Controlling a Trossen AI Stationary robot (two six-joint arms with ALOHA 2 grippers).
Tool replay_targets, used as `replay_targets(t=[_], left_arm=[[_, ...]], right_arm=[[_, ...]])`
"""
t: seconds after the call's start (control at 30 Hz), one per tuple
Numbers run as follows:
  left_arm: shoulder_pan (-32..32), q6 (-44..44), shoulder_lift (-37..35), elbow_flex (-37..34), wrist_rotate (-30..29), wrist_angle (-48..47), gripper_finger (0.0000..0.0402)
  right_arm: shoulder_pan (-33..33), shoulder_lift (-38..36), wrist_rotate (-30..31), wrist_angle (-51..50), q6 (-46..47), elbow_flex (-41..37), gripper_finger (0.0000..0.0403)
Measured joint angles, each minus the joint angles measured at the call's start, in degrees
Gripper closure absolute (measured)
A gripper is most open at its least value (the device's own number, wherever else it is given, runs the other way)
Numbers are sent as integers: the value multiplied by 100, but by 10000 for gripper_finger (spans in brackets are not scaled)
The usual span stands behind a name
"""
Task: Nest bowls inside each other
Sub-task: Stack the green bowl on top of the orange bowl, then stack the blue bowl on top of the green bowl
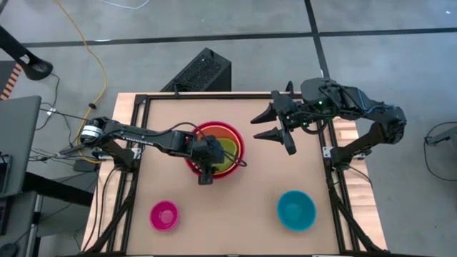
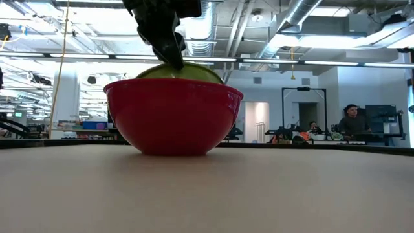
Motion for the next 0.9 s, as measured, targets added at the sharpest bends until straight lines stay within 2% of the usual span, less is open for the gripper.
replay_targets(t=[0.3, 0.47, 0.7, 0.9], left_arm=[[358, -55, 2, 0, -116, -19, 189], [458, -106, 2, 0, 107, -17, 180], [465, -505, -167, 0, 836, 322, 179], [499, -594, -318, 0, 872, 378, 179]], right_arm=[[0, 0, -2, 0, 95, 0, 168], [0, 0, -4, -14, 136, 0, 168], [0, 2, 69, -198, 151, 0, 168], [-2, 2, 129, -244, 153, 0, 168]])
